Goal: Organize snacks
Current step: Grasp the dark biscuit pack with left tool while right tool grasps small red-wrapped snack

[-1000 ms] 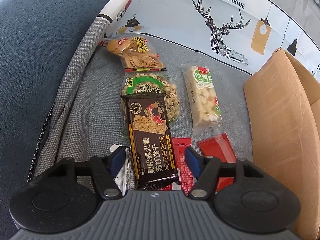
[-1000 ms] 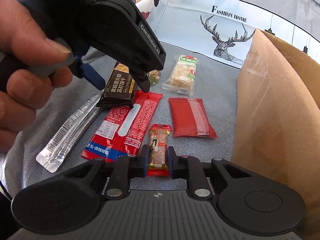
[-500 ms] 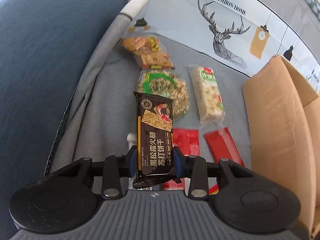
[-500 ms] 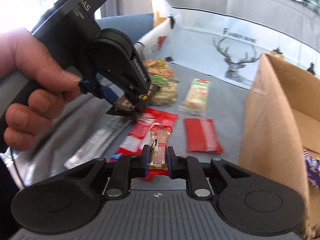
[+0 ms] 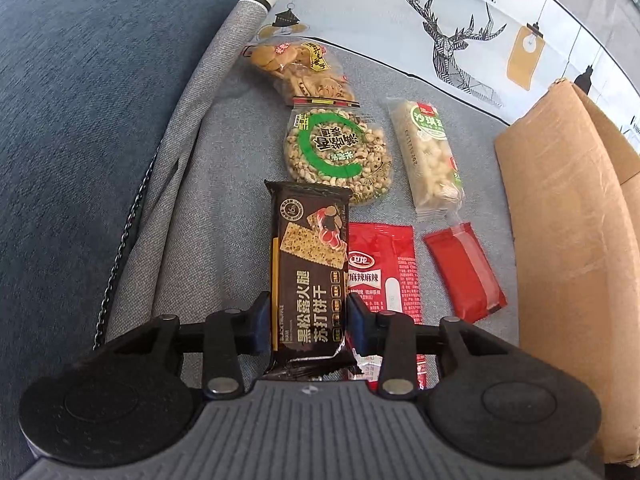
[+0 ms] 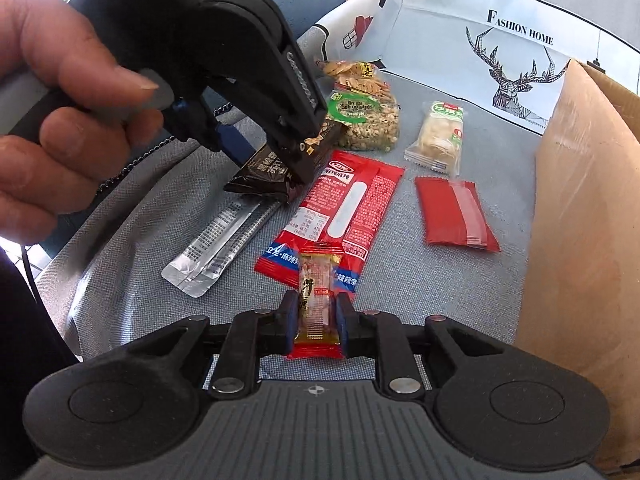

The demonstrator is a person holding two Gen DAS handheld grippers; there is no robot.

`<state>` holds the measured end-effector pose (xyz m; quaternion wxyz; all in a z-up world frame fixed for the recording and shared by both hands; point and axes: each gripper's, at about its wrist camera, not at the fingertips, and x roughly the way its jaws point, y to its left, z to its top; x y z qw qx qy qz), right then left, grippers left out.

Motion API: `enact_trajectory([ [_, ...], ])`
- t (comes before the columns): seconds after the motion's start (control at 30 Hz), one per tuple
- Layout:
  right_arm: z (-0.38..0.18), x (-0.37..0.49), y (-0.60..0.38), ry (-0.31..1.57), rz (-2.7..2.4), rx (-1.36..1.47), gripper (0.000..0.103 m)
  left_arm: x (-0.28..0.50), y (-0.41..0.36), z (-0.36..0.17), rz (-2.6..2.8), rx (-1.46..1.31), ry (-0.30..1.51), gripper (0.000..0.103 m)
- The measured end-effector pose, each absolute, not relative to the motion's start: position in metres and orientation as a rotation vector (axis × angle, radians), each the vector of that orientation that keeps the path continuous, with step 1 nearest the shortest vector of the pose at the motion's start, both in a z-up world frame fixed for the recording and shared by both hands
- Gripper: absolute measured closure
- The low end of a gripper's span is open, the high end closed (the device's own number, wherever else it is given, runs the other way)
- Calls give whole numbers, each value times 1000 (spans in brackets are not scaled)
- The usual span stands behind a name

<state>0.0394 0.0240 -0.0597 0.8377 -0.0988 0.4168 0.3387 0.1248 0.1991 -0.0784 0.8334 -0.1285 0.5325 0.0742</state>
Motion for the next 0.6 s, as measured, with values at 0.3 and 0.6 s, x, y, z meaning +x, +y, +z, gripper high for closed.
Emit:
enact_trajectory([
  [0.3,-61,39,27,872,725,-230,79,135,195,-83,165,-239,1138,59],
  [0.6,-59,35,27,849,724,-257,84,135,192,-84,172,-221,1129,60],
])
